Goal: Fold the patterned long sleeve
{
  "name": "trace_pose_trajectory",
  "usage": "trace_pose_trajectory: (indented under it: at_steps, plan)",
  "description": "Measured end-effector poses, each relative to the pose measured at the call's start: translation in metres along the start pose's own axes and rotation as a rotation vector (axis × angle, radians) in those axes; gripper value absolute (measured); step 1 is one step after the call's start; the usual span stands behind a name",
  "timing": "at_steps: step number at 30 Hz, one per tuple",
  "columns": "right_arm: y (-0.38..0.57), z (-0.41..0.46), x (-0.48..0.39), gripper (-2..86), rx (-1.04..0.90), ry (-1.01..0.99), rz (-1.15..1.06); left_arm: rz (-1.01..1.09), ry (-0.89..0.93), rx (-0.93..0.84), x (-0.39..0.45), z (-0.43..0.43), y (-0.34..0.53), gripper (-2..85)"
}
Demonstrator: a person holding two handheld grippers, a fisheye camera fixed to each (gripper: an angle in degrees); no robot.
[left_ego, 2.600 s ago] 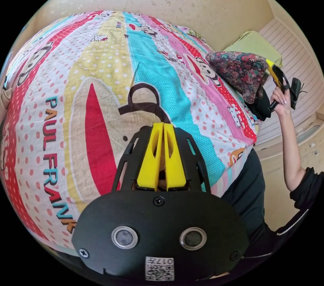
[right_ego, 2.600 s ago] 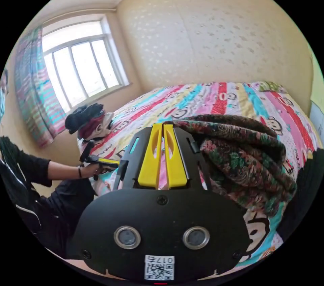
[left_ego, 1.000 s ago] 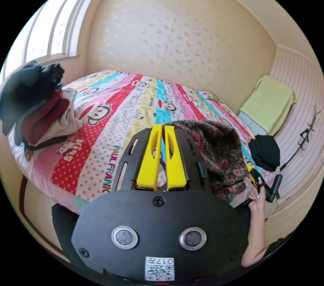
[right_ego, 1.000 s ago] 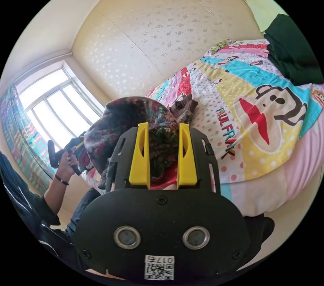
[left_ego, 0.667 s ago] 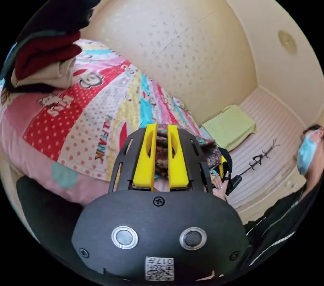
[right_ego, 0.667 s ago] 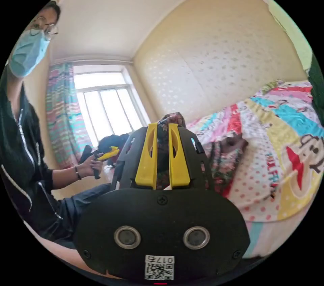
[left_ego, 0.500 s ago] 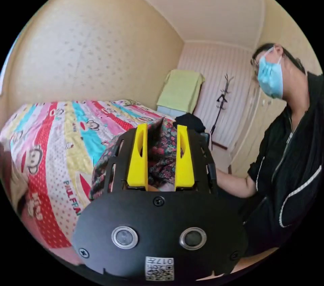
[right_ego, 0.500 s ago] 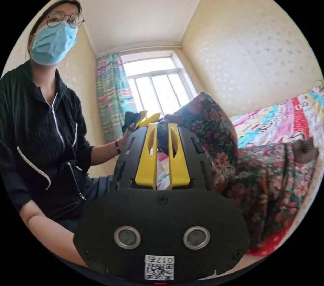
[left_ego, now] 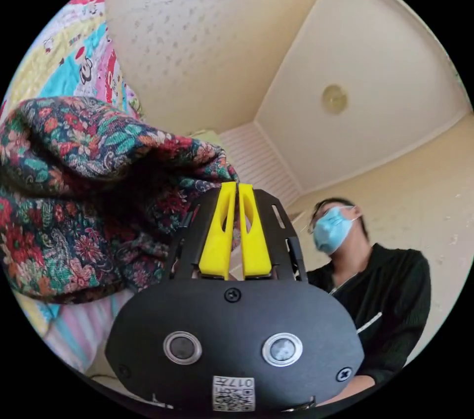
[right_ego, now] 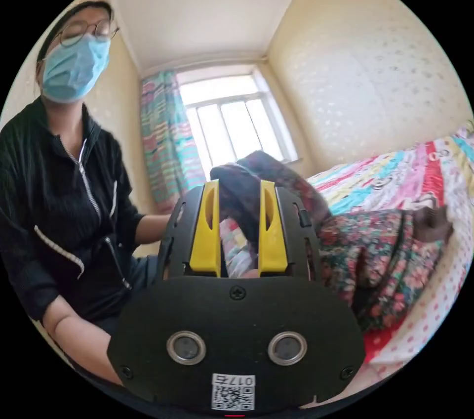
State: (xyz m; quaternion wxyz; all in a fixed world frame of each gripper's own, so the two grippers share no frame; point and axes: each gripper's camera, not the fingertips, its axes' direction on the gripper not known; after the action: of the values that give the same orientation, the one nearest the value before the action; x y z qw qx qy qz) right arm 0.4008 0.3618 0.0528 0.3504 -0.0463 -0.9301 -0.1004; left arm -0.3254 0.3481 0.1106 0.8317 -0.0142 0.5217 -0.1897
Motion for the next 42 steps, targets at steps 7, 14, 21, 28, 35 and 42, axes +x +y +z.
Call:
trace_pose_trajectory:
  at_steps: [7, 14, 21, 28, 35, 42]
  plan:
    - [0.015, -0.041, 0.061, 10.8, -0.119, 0.717, 0.484, 0.270, -0.547, 0.146, 0.082, -0.081, -0.042, -0.7]
    - [0.015, 0.007, 0.056, 5.9, -0.260, 0.712, 0.386, 0.396, -0.840, 0.520, 0.160, -0.126, -0.037, -0.9]
    - [0.023, 0.021, 0.020, 3.3, -0.036, 0.087, 0.072, 0.442, -0.769, -0.103, 0.142, -0.003, -0.055, -0.8]
    - [0.045, 0.093, -0.024, 2.9, -0.255, -0.136, -0.120, 0.326, -0.678, -0.457, 0.048, 0.152, -0.041, 8.3]
    - [0.051, 0.074, -0.004, 2.8, -0.134, -0.265, -0.030, 0.394, -0.933, -0.689, 0.003, 0.249, -0.025, 12.3]
    - [0.058, 0.041, 0.038, 2.7, 0.071, -0.327, 0.151, 0.410, -0.874, -0.712, 0.007, 0.269, -0.007, 11.8]
